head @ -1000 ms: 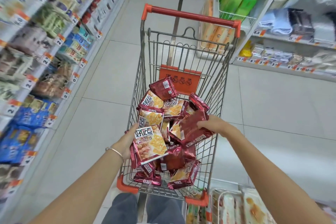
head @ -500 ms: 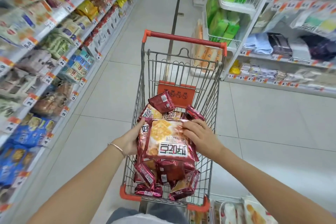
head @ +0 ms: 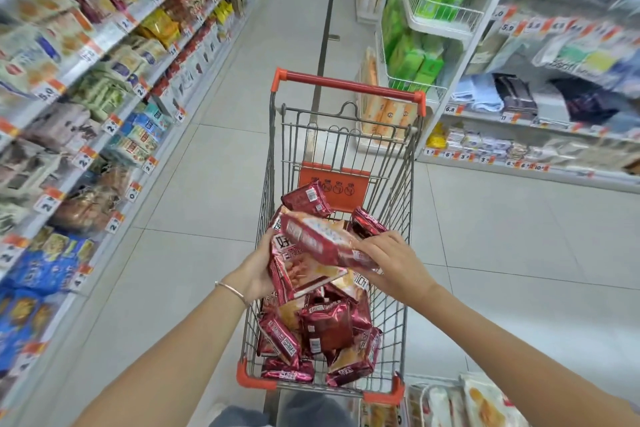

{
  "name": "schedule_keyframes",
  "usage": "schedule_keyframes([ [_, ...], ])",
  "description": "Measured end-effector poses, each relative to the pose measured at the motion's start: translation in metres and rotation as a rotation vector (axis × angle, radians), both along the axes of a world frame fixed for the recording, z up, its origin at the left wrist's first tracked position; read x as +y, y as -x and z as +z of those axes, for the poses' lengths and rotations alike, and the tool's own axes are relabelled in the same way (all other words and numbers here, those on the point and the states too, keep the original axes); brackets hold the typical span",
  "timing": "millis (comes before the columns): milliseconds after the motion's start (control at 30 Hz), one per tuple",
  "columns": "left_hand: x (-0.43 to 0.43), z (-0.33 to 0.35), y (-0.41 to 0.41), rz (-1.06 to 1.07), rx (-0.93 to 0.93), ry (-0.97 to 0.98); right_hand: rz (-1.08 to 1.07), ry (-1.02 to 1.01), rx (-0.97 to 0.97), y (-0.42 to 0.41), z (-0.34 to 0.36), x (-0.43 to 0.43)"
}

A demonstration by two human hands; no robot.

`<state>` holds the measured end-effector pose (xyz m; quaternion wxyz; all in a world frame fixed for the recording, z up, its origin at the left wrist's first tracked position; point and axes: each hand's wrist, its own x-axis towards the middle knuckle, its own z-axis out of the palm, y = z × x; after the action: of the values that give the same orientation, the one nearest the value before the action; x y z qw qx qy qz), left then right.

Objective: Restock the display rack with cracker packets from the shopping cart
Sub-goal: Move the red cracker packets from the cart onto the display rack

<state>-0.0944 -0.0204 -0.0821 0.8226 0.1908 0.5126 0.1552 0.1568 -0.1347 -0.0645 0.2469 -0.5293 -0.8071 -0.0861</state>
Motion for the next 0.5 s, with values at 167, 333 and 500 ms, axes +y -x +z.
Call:
schedule_keyframes([
  [167, 0.000, 0.004, -0.018, 0.105, -0.033, -0.002, -0.173, 0.017, 0.009, 0.027, 0.024, 0.015],
  [333, -0.007, 0.010, -0.046, 0.117, -0.052, -0.034, -0.248, 0.132, -0.156, 0.069, 0.022, 0.027],
  [500, -0.013, 0.021, -0.054, 0.087, -0.102, -0.111, -0.217, 0.257, -0.110, 0.068, 0.022, 0.031],
])
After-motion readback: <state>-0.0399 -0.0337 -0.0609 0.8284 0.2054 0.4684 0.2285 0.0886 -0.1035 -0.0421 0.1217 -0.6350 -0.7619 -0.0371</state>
